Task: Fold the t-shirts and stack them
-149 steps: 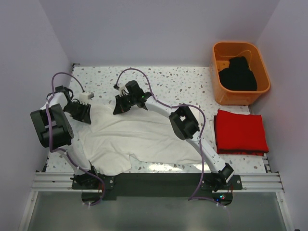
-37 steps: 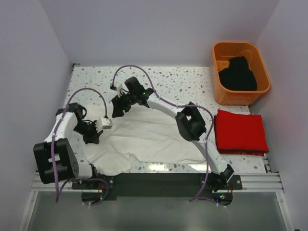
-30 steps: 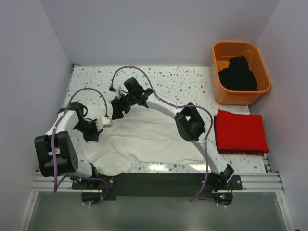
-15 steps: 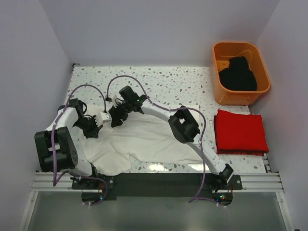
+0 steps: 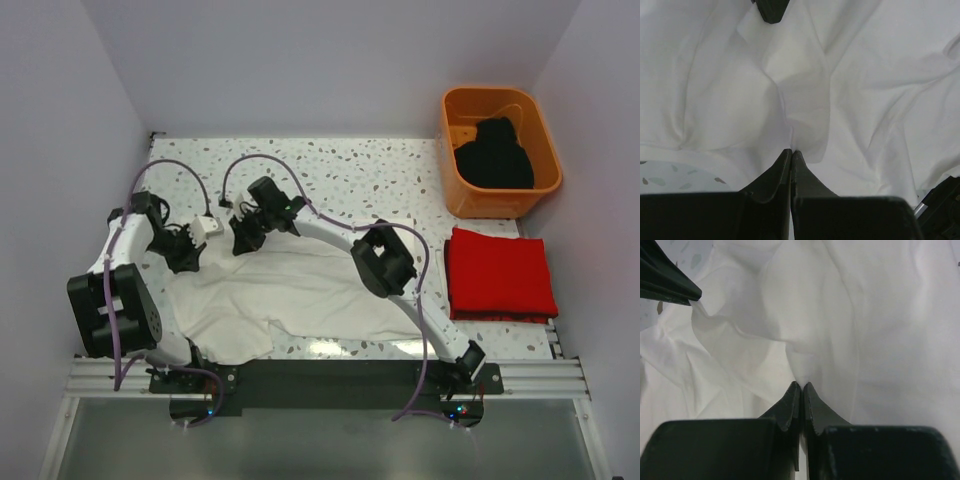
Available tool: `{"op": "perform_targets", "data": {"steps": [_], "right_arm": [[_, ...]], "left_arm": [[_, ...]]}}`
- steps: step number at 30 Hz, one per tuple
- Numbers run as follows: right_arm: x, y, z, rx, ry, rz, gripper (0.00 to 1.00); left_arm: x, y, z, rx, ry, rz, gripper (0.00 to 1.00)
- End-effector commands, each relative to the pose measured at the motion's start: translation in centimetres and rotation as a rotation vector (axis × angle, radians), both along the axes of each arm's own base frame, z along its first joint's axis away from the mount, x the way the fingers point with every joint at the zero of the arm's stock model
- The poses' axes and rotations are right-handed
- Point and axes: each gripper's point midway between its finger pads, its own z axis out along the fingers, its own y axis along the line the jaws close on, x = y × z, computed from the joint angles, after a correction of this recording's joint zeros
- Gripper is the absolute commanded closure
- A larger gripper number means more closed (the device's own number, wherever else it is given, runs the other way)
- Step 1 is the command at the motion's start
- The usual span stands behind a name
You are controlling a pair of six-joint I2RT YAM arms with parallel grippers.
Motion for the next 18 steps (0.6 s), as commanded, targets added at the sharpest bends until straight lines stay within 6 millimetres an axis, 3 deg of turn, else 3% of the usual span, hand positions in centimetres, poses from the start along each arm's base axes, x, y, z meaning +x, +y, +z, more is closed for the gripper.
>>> {"op": "perform_targets", "data": {"steps": [1,6,15,18], "right_arm": [[0.9,1.1,8.2,0.153,-0.101,0.0,1.0],[0.3,0.7,10.7,0.189,-0.081,0.006,1.0],[-1.0,0.1,12.7,0.224,-0.049,0.038,1.0],[-1.6,-0.5,12.3,0.216,-0.036,0.06,1.0]], "left_arm": [[0.9,-0.5,2.2,-0.057,-0.014,0.034,1.0],[0.8,-1.0,4.8,-0.09,-0.015,0.021,1.0],[-0.2,-1.7,7.7,-0.108,-0.023,0.001,1.0],[-0.5,-1.5,8.0,-0.086,-0.042,-0.005,1.0]]}}
